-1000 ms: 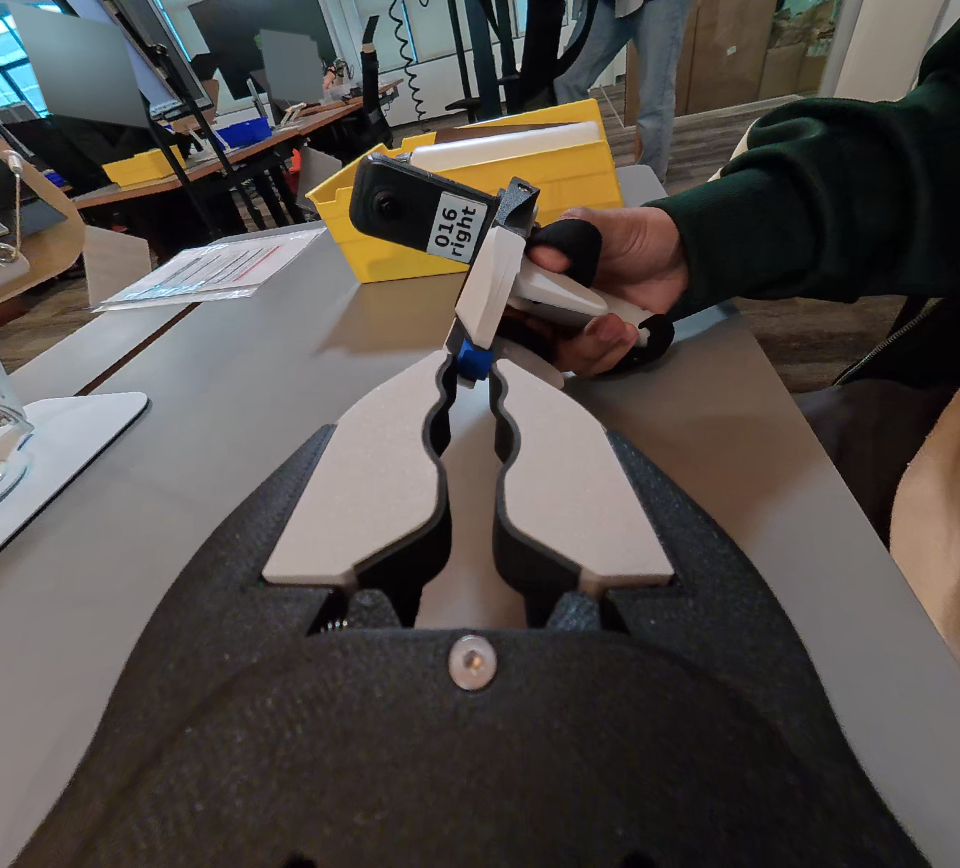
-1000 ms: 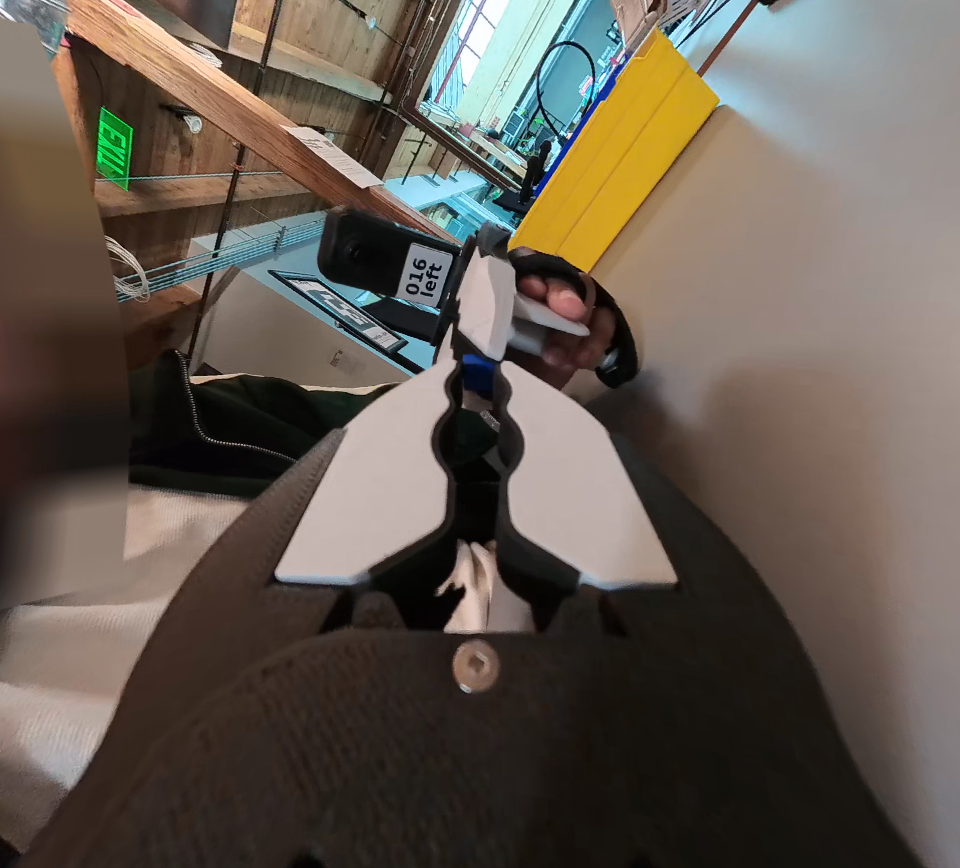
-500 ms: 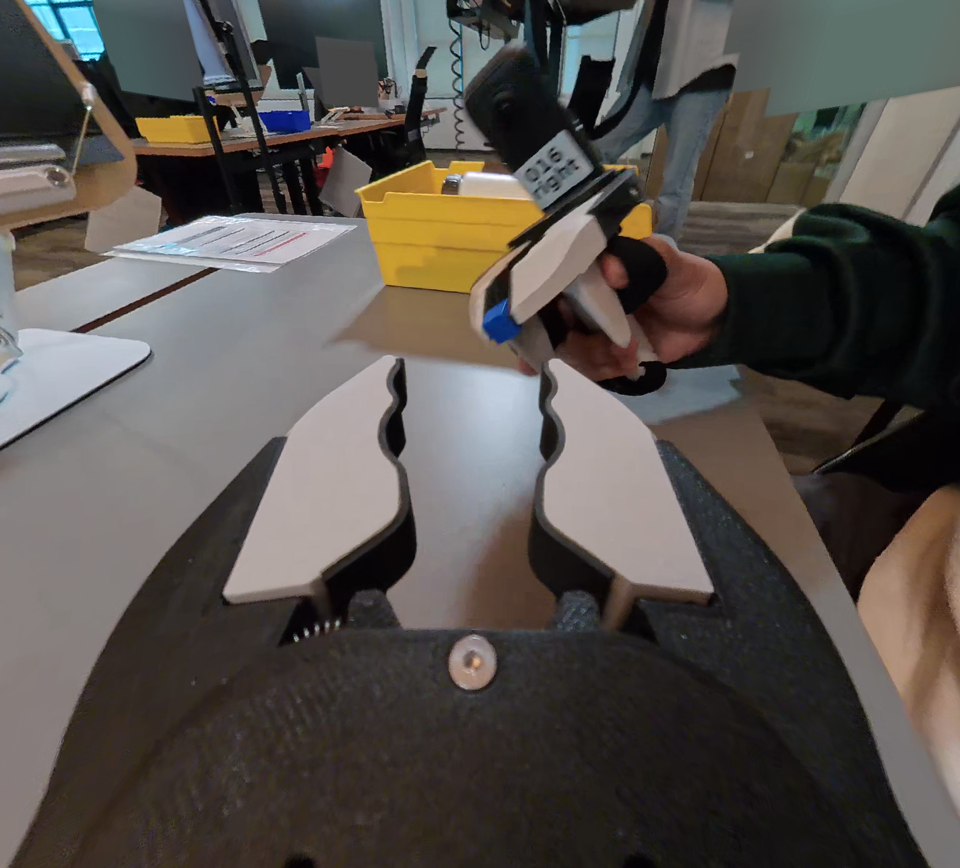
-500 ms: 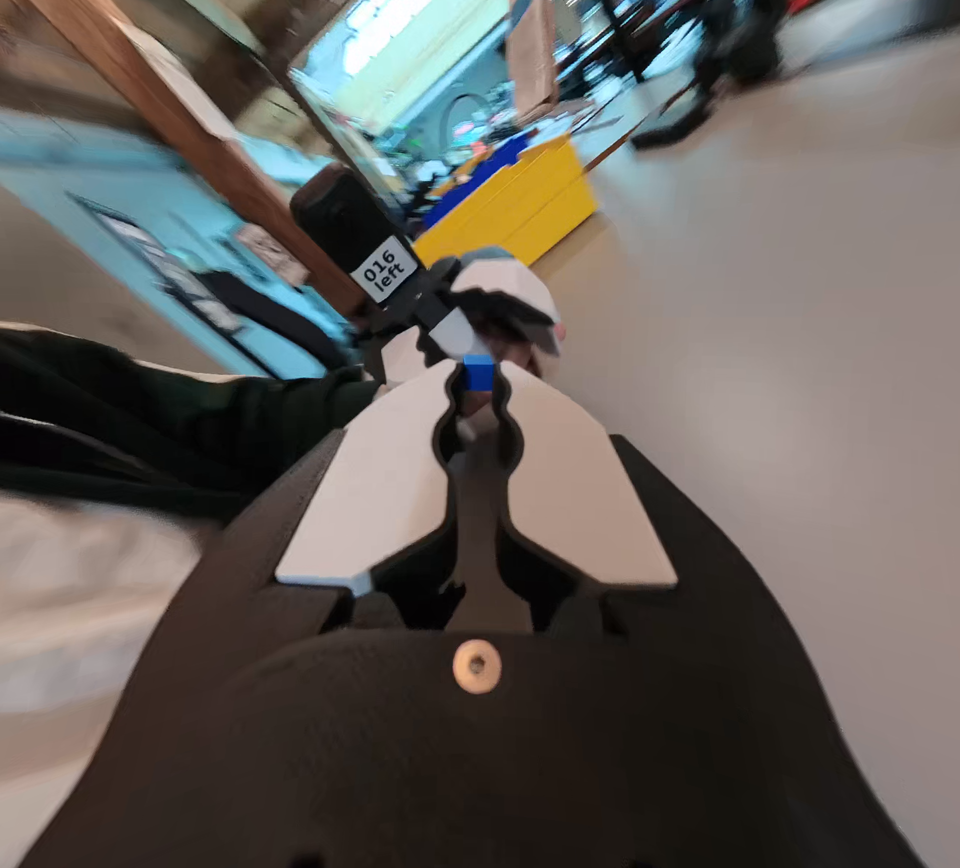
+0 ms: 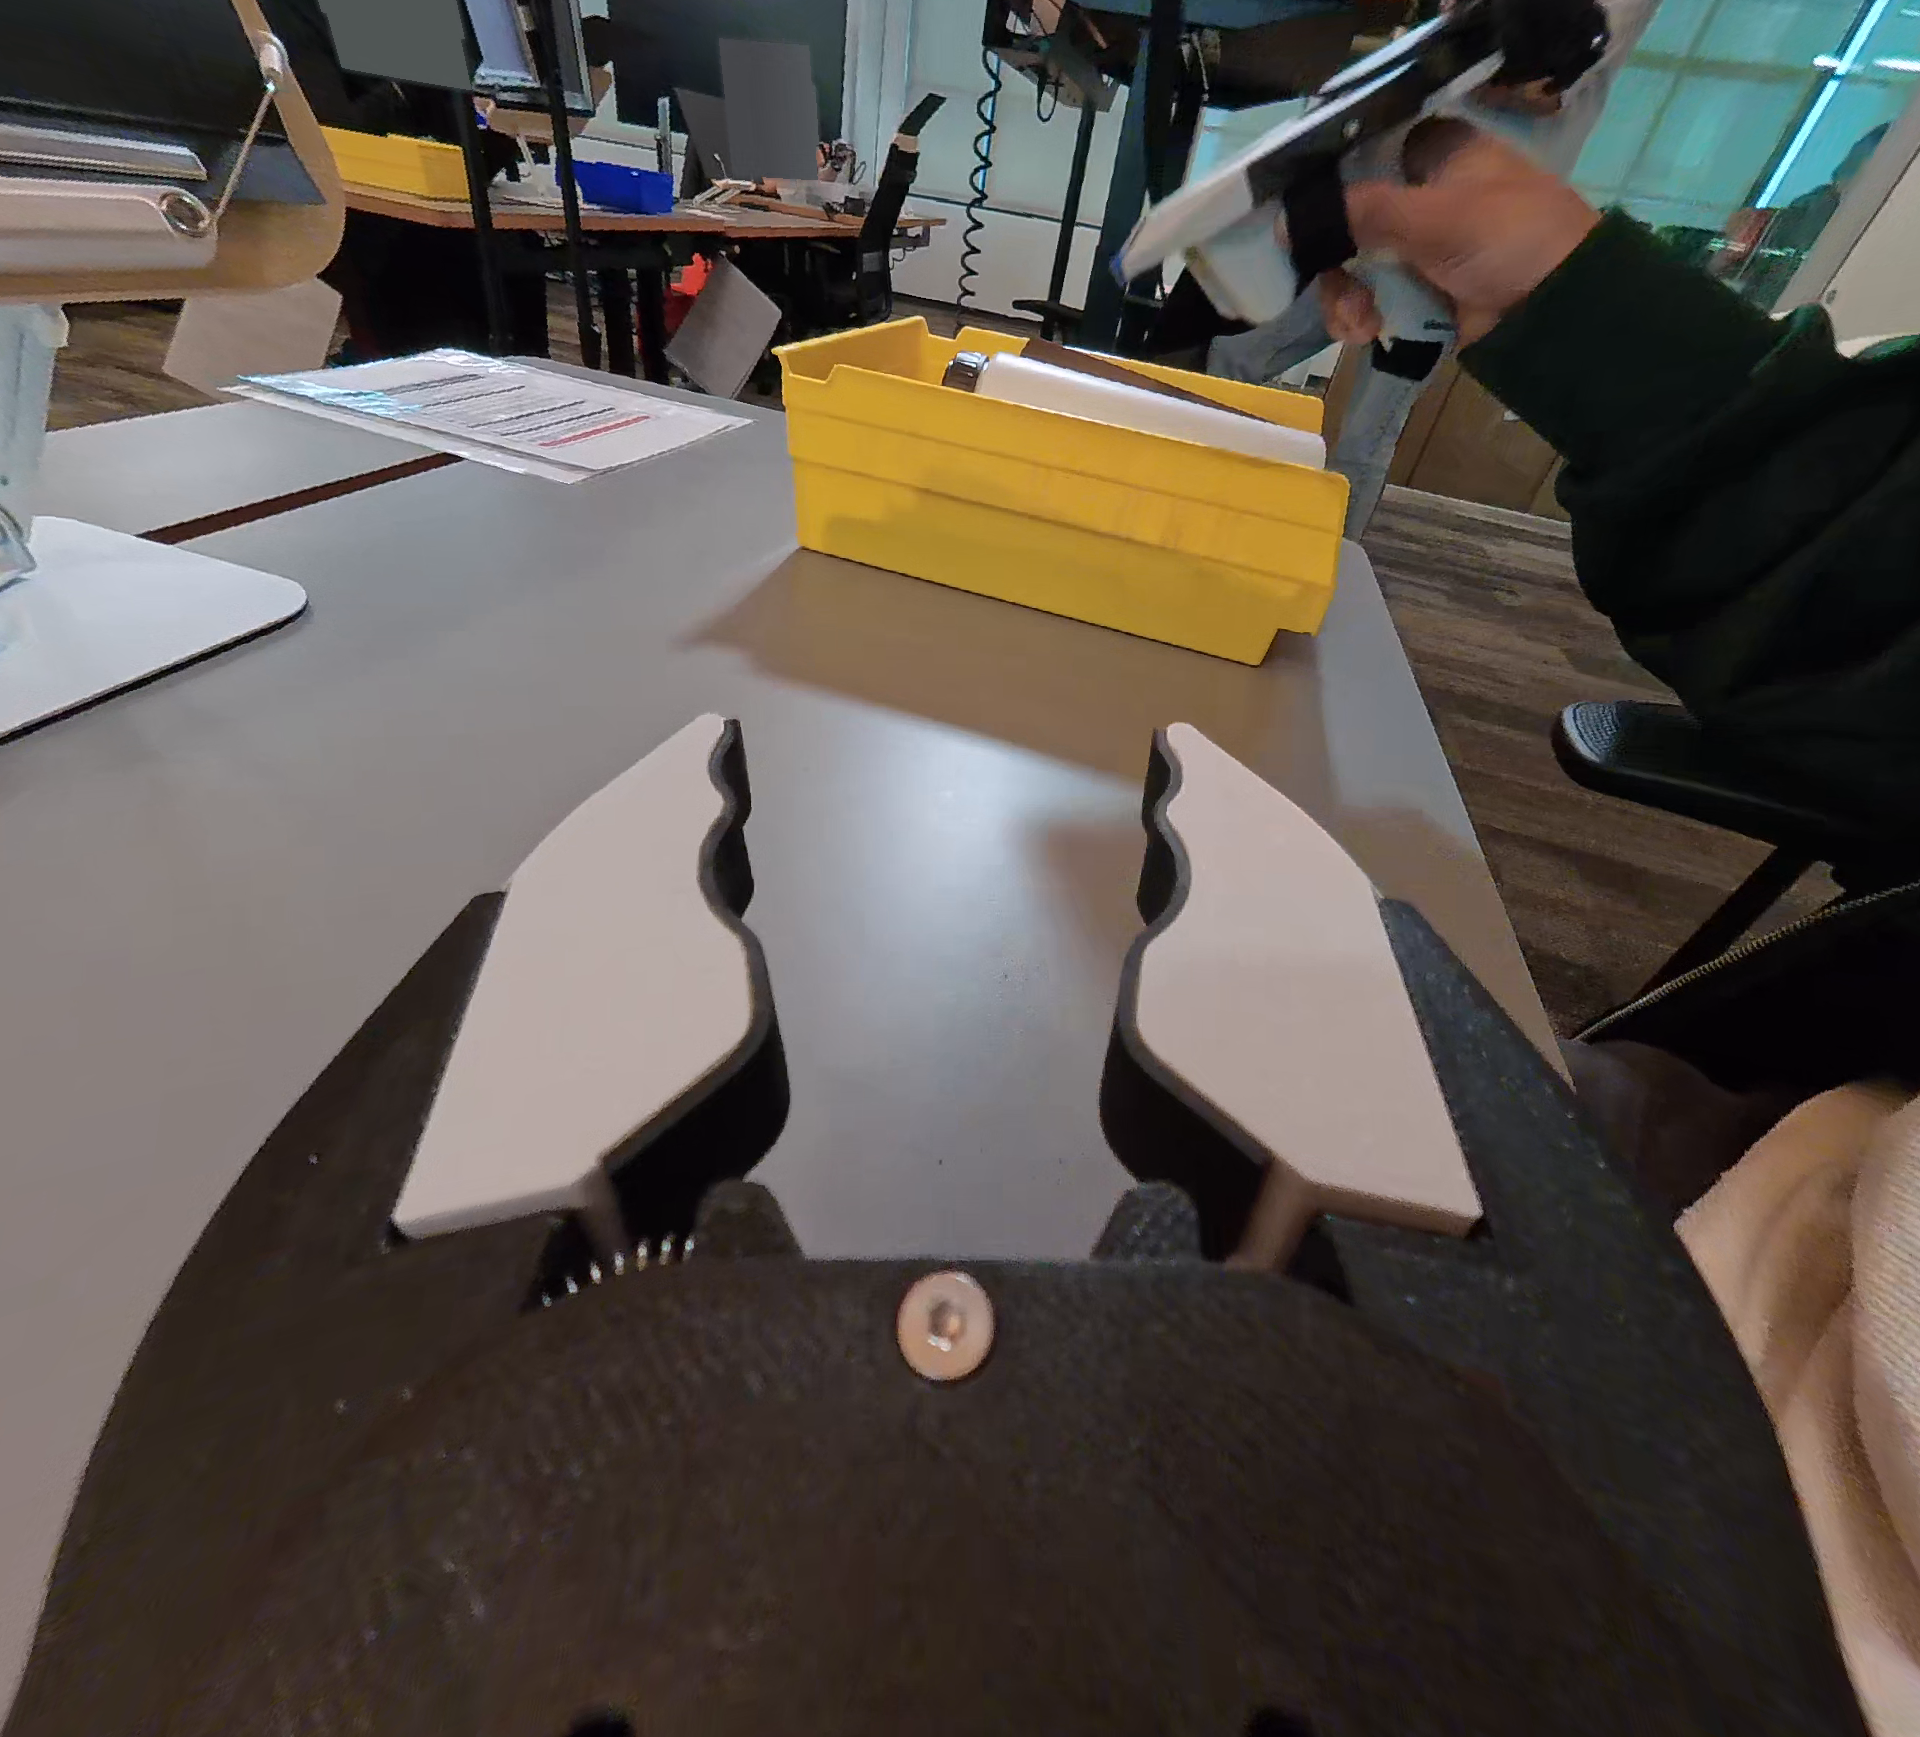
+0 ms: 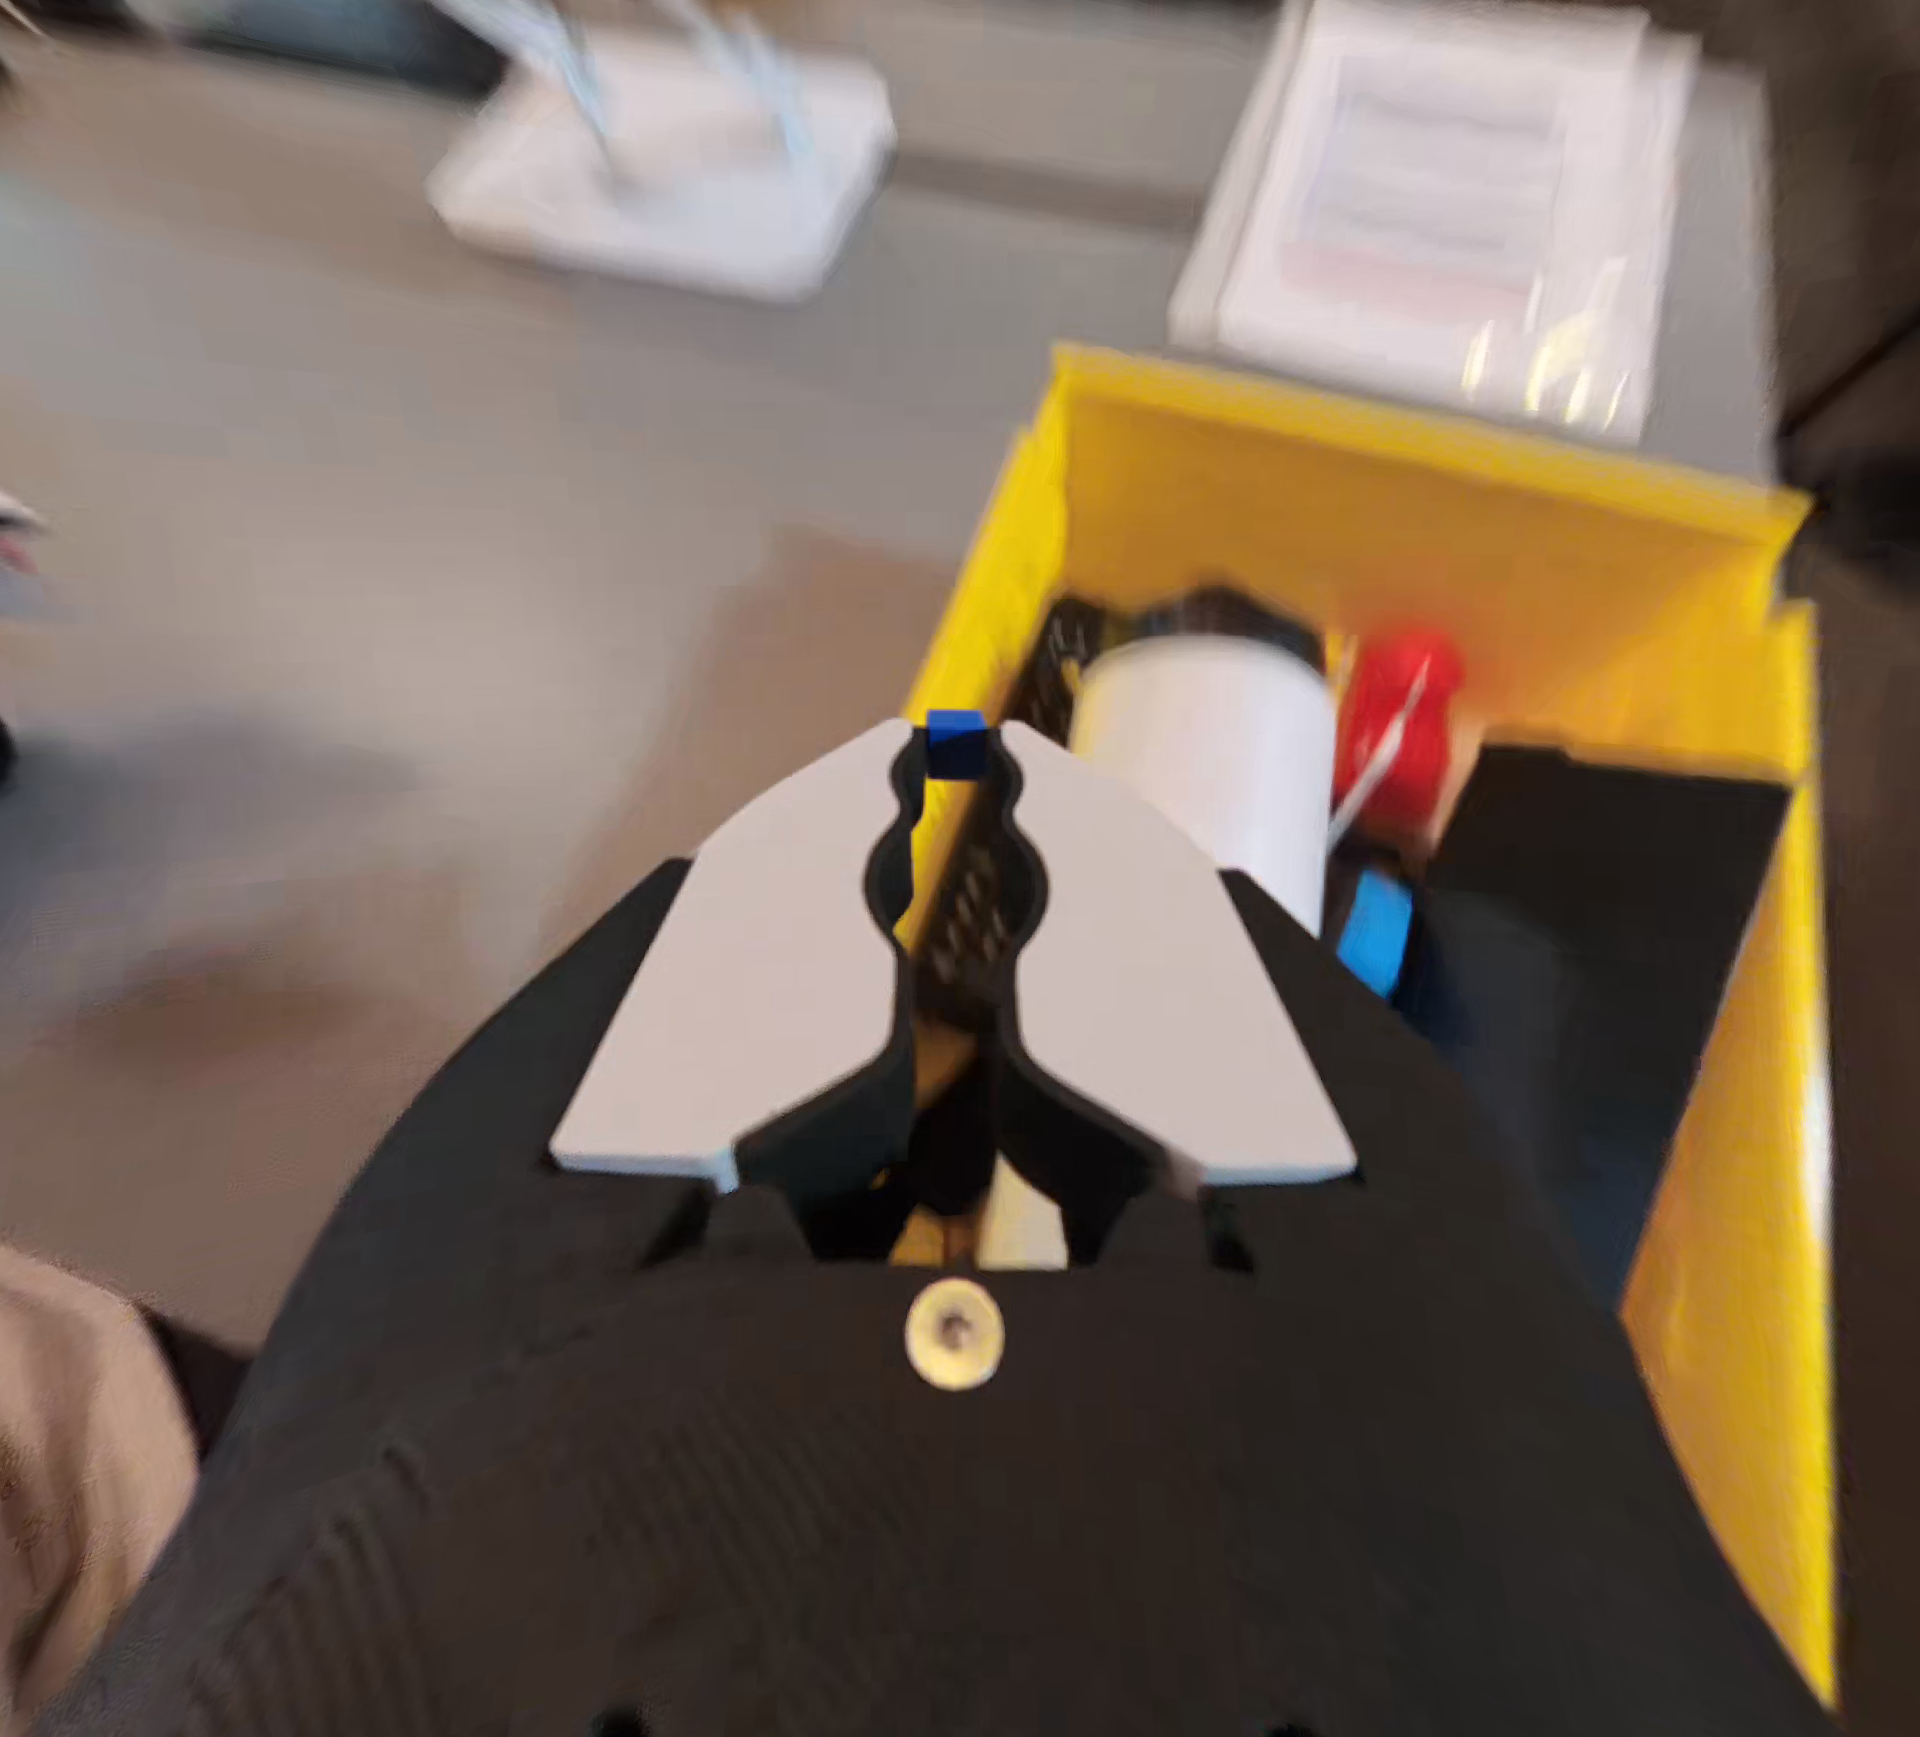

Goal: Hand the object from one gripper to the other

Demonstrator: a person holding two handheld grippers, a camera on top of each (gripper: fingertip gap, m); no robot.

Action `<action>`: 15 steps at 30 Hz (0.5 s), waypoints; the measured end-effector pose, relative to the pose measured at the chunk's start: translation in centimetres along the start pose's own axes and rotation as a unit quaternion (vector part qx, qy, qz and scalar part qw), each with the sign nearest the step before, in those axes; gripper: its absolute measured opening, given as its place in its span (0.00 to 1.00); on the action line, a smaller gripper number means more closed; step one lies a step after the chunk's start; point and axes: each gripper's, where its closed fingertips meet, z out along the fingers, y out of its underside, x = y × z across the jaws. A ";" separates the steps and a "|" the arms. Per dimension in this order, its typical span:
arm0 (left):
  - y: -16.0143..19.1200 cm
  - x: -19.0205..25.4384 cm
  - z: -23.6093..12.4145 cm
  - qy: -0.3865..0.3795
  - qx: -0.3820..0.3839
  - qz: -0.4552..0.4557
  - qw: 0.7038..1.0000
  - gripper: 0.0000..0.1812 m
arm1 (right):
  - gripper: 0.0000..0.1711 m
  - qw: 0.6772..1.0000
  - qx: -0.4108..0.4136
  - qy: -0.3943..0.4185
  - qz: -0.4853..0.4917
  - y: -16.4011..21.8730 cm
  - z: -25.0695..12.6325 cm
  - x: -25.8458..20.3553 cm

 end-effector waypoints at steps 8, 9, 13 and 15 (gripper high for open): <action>-0.1 -0.3 -0.2 -0.006 0.003 -0.003 1.000 0.40 | 0.06 0.994 -0.108 -0.002 0.016 4.6 2.5 1.1; -0.1 -0.4 -0.2 -0.006 0.004 -0.005 1.000 0.40 | 0.06 0.994 -0.107 -0.005 0.014 4.6 2.6 0.9; -0.1 -0.5 -0.2 -0.007 0.006 -0.008 1.000 0.40 | 0.16 0.996 -0.089 -0.011 0.023 3.8 2.6 0.7; -0.1 -0.5 -0.2 -0.007 0.005 -0.009 1.000 0.40 | 0.16 0.997 -0.076 -0.003 0.023 3.4 2.3 1.0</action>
